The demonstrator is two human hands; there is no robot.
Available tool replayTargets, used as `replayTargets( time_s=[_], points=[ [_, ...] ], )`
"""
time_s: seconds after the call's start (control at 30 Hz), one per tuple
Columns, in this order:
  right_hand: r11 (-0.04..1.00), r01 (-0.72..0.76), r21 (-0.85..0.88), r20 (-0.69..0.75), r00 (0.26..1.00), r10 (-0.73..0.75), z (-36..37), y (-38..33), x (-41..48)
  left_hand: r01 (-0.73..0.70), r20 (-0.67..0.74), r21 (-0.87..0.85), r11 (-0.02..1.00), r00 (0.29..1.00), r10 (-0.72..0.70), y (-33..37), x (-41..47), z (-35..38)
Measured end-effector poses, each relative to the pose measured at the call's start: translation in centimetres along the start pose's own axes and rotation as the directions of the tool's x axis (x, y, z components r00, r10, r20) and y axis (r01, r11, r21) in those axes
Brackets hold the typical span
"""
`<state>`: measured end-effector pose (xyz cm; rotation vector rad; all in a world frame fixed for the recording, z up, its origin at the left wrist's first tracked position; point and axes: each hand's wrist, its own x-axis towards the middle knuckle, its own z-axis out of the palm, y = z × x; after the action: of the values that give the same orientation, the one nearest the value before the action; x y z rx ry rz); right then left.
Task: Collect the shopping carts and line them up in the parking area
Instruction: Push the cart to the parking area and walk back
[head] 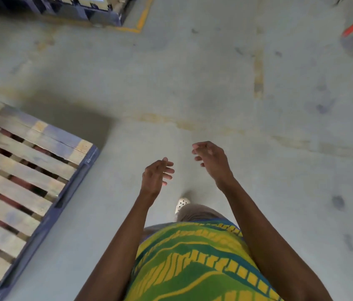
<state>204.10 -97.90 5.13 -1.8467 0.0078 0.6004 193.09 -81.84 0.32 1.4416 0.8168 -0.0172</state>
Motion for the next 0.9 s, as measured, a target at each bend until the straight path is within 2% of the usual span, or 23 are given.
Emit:
replayTargets(
  time_s=[0.23, 0.47, 0.67, 0.8, 0.9],
  points=[
    [1.000, -0.017, 0.004, 0.044, 0.999, 0.017, 3.3, -8.9, 14.8, 0.002, 0.042, 0.014, 1.000, 0.999, -0.002, 9.3, 14.6, 1.0],
    [0.997, -0.058, -0.053, 0.066, 0.996, 0.062, 8.7, -14.7, 32.4, -0.041, 0.145, 0.064, 0.997, 0.989, 0.031, 18.7, 35.2, -0.7],
    [0.994, -0.063, 0.088, -0.089, 0.994, 0.071, 10.1, -25.6, 46.0, -0.189, 0.315, 0.199, 0.962, 0.942, 0.120, 33.8, 51.0, -1.2],
    [0.966, -0.123, 0.226, -0.177, 0.970, 0.165, 9.3, -30.0, 53.0, -0.203, 0.372, 0.222, 0.954, 0.922, 0.109, 40.9, 59.9, -0.4],
    [0.933, -0.176, 0.314, -0.211, 0.945, 0.250, 8.4, -31.3, 59.3, -0.160, 0.388, 0.175, 0.972, 0.918, 0.081, 43.8, 66.6, 0.7]
  ],
)
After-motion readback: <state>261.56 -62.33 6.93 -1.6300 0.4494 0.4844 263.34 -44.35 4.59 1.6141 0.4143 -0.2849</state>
